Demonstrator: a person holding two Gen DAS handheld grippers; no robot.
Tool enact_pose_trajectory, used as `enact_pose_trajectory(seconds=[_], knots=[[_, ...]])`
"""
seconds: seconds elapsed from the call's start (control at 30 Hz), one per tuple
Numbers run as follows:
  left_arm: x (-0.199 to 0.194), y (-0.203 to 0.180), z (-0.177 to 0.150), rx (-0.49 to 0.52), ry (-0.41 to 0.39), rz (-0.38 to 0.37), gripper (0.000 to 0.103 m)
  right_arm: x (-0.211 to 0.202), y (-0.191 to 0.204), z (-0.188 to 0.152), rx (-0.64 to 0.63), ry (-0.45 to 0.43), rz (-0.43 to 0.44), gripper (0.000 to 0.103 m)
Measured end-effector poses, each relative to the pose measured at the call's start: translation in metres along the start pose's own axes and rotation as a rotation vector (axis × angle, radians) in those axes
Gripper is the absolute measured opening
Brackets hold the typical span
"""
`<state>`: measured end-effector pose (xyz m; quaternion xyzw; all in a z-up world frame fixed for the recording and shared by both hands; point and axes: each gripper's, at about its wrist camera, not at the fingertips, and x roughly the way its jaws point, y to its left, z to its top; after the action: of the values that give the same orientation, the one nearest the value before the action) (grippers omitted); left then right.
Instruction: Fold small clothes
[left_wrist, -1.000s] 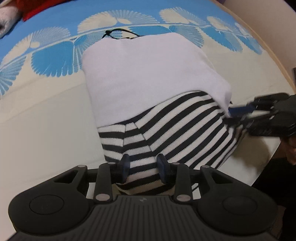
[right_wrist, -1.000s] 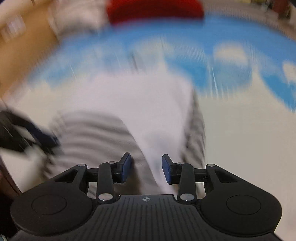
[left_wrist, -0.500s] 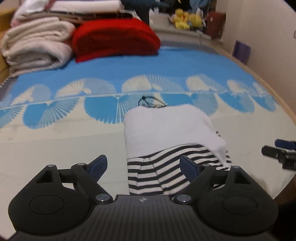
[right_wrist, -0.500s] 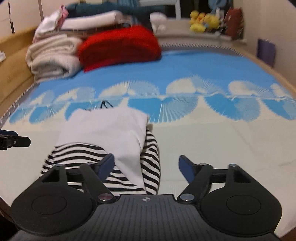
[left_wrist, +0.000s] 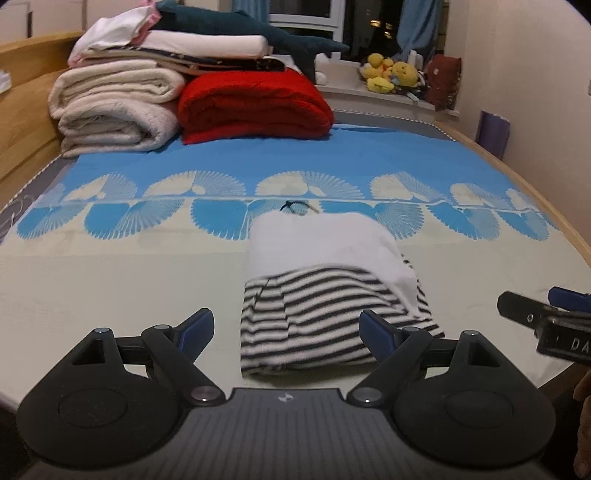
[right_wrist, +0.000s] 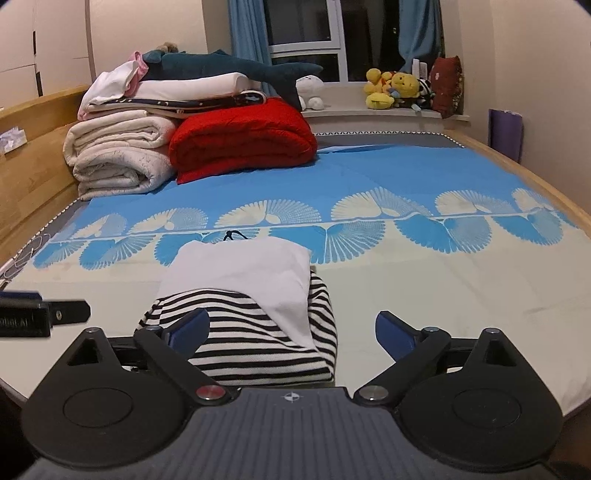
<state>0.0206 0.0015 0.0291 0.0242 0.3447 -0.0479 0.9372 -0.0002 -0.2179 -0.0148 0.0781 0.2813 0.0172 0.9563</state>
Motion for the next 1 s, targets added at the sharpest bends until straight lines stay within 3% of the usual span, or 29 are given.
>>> enact_pose_trajectory(seconds=[0.17,0.23,0.27,0.33,0.7,1.0], knots=[[0.021,0.008,-0.030,0.021,0.014,0.022,0.089,0.010,0.010,-0.006,-0.032,0.026,-0.006,0.098],[0.036,0.012,-0.032,-0.016,0.098,0.046,0.089,0.017,0.012,-0.009,-0.034,0.048,-0.011,0.098],[0.039,0.017,-0.031,-0.058,0.107,0.020,0.089,0.021,0.013,-0.012,-0.035,0.066,-0.016,0.098],[0.042,0.020,-0.029,-0.091,0.102,0.011,0.089,0.028,0.015,-0.014,-0.032,0.103,-0.024,0.098],[0.066,0.005,-0.033,-0.061,0.161,0.007,0.089,0.046,0.020,-0.023,-0.051,0.171,-0.021,0.098],[0.068,0.000,-0.035,-0.043,0.165,0.011,0.089,0.042,0.020,-0.024,-0.066,0.160,0.000,0.098]])
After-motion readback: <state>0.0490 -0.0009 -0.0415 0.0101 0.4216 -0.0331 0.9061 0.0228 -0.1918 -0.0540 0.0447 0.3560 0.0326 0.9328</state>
